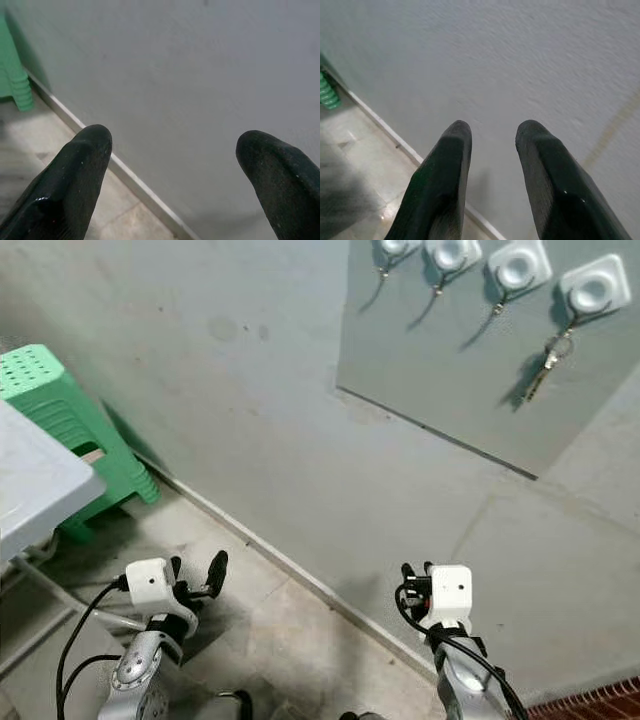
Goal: Hang keys on a hook
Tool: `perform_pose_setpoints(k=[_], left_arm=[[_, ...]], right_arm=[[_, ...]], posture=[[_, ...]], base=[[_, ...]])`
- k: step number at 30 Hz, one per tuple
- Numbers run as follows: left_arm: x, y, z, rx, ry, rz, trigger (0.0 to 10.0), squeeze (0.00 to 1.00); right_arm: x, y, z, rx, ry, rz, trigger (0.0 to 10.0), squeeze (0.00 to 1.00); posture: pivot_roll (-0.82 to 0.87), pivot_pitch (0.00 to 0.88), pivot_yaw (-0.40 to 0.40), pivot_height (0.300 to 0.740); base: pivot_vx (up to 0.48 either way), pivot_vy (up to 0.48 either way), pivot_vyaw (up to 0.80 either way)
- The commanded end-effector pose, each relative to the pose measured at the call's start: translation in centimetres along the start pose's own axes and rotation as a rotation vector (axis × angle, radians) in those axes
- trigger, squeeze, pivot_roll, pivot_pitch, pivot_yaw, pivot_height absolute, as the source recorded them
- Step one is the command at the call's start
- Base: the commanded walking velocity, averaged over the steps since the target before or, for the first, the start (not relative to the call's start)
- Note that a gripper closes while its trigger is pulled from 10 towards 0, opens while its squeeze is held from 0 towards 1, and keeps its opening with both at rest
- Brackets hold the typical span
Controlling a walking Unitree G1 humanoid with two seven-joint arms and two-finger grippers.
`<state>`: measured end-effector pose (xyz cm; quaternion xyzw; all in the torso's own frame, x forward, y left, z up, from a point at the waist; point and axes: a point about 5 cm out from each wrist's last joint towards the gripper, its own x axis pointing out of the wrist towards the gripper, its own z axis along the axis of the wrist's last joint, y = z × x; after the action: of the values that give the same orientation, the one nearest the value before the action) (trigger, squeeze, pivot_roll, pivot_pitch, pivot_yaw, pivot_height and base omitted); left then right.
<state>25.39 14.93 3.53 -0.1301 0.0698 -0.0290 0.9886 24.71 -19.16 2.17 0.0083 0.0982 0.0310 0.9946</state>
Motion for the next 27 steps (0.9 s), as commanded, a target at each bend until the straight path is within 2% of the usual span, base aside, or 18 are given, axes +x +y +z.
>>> perform_pose_setpoints(k=[1,17,27], left_arm=[[-0.1,0.0,-0.2,-0.004,-0.002,0.002,10.0,0.0],[-0.4,0.1,-0.1,-0.009,-0.016,0.012,10.0,0.0],[-0.6,0.2,0.6,0.05,-0.038,-0.018,10.0,0.0]], right_arm=[[0.0,-0.3,0.4,-0.002,-0.01,-0.005,10.0,0.0],[0.0,-0.4,0.4,-0.003,-0.003,0.004,10.0,0.0],[0.2,-0.9,1.5,-0.009,-0.037,0.011,10.0,0.0]], posture=[[-0.01,0.092,-0.048,0.74],[0.0,0.102,-0.063,0.74],[0.01,0.102,-0.073,0.74]], base=[[0.0,0.0,0.8],[0.0,0.0,0.8],[0.0,0.0,0.8]])
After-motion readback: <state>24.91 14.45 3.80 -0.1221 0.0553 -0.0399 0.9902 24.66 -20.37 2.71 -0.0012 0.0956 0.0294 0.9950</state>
